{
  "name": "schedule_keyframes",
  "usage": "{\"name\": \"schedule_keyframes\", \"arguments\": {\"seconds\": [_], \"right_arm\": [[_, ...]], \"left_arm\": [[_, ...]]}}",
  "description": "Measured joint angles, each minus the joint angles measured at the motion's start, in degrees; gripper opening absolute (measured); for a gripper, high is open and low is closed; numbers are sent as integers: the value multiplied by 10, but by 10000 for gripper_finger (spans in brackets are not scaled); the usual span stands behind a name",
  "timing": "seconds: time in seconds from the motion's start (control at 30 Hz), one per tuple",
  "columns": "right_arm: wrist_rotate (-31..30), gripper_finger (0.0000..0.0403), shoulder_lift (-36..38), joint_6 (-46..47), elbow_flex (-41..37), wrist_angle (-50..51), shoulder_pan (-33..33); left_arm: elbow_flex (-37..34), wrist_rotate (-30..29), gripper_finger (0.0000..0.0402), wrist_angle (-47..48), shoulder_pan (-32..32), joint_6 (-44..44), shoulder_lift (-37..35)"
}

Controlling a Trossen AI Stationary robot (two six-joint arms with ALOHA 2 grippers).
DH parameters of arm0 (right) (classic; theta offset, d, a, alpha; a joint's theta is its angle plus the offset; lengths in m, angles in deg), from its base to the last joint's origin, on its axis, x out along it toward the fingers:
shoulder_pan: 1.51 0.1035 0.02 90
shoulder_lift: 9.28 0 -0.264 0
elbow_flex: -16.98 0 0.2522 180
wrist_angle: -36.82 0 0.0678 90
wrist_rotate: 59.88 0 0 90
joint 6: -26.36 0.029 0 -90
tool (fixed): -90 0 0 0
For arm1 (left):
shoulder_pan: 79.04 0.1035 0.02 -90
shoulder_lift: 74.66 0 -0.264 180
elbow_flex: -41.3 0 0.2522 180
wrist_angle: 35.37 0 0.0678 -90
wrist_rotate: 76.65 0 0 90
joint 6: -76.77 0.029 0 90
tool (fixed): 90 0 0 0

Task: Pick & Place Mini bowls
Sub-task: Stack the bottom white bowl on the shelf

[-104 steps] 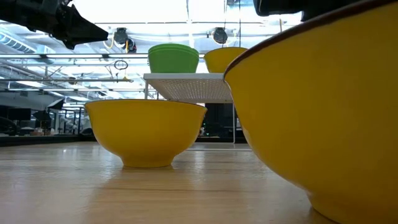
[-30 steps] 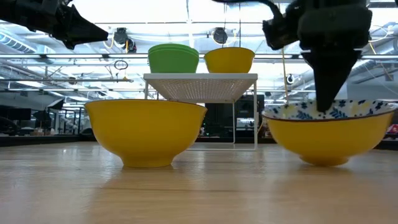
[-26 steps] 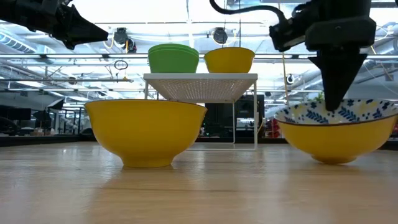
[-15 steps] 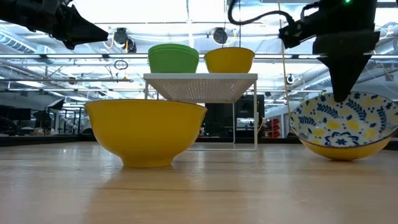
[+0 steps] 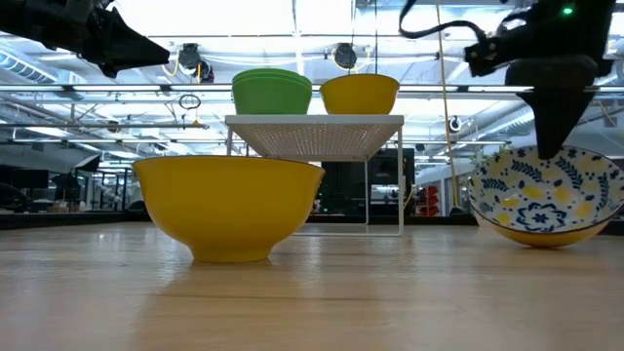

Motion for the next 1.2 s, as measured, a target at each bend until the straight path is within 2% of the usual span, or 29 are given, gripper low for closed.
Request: {"name": "schedule_keyframes", "arguments": {"seconds": [0.33, 0.5, 0.63, 0.93, 1.2], "right_arm": [[-32, 1, 190, 99, -197, -109, 3], [-52, 2, 256, 169, -288, -147, 3], [-81, 2, 294, 184, -343, -194, 3], [-174, 1, 341, 161, -394, -287, 3], [-210, 0, 361, 136, -398, -304, 3]], "left_arm": [[0, 0, 85, 0, 0, 0, 0], [0, 0, 85, 0, 0, 0, 0], [0, 0, 85, 0, 0, 0, 0], [0, 0, 85, 0, 0, 0, 0], [0, 0, 85, 1, 0, 0, 0]]}}
